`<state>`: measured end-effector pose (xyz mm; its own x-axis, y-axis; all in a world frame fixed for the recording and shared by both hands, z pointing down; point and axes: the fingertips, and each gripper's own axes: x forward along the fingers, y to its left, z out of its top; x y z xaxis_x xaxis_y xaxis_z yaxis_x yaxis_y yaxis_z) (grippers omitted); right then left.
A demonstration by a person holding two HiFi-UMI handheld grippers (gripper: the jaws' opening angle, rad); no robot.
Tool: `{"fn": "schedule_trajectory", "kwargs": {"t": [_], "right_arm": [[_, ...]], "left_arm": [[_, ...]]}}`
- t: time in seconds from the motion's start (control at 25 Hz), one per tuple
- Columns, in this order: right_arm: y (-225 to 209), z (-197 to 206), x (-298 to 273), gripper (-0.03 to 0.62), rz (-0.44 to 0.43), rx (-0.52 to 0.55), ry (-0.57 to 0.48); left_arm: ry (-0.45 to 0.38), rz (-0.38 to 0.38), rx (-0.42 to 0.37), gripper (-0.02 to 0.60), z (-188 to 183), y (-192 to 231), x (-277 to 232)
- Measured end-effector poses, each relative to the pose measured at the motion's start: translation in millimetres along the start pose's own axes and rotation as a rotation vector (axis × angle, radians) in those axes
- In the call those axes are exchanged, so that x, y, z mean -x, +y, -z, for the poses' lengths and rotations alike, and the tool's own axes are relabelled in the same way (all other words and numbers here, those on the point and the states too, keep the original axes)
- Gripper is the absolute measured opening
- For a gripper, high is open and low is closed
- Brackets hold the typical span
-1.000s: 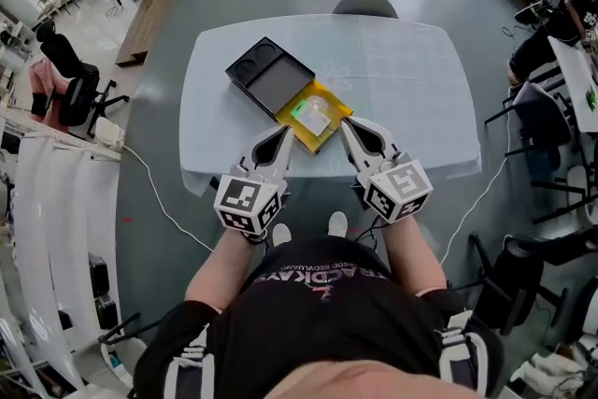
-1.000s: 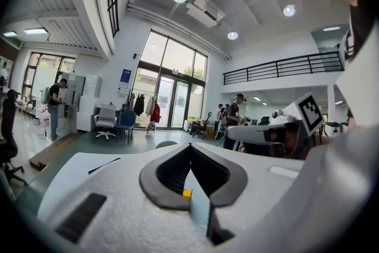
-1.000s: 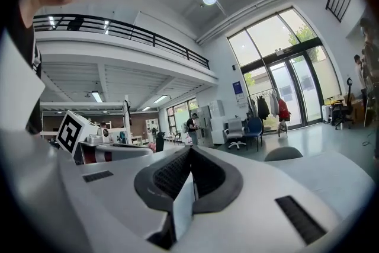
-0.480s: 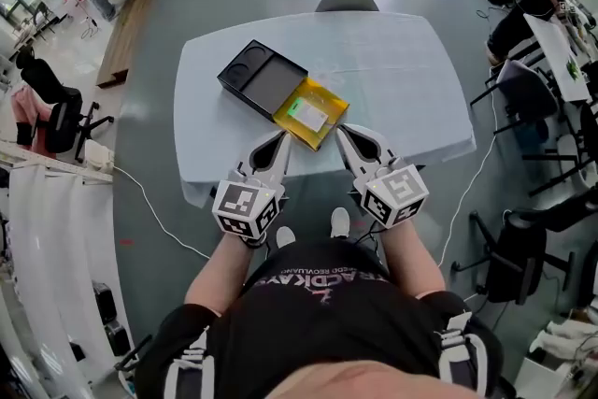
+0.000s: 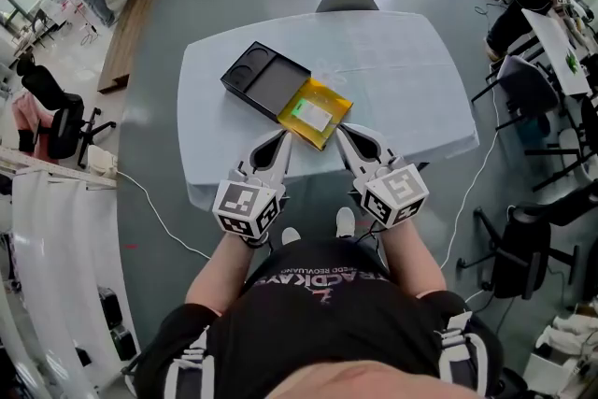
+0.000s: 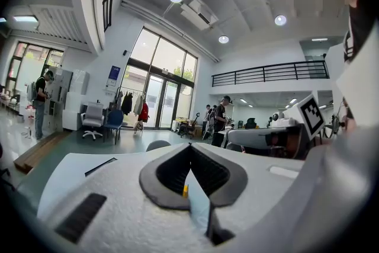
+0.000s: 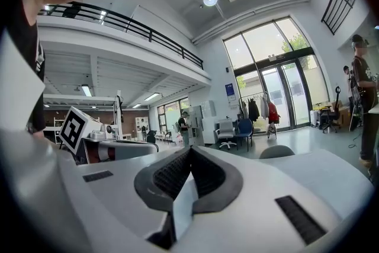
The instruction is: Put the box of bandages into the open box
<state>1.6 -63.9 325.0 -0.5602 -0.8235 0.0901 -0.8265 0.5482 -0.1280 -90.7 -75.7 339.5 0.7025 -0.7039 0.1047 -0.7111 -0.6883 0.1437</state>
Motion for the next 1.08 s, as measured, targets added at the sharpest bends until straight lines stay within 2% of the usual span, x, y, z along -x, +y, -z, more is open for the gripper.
{"fn": "schedule_trajectory", "kwargs": {"t": [1.08], "right_arm": [[3.7, 2.8, -4.8, 0.011, 0.004, 0.015, 0.011]], "left_arm": [[-0.003, 0.002, 0.014, 0.015, 6.5, 5.6, 3.3]]}}
